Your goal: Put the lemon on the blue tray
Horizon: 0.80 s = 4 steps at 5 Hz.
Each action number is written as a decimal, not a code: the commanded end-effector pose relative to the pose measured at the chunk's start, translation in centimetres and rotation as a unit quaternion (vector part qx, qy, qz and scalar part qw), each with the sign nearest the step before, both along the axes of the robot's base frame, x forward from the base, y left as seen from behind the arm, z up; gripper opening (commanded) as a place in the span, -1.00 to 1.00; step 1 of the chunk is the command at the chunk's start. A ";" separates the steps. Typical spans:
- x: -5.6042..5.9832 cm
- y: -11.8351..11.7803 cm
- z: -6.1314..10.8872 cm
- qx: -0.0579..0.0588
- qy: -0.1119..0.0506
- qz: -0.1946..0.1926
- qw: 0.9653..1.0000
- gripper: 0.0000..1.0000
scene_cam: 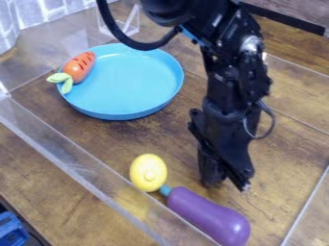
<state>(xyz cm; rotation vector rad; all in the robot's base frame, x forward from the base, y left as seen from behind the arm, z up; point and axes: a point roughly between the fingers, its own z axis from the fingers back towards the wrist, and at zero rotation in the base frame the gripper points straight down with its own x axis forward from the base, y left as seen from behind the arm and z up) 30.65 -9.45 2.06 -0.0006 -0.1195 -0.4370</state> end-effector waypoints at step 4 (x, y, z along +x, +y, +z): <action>0.5 0.2 5.9 0.010 -0.037 -0.003 0.999 -1.00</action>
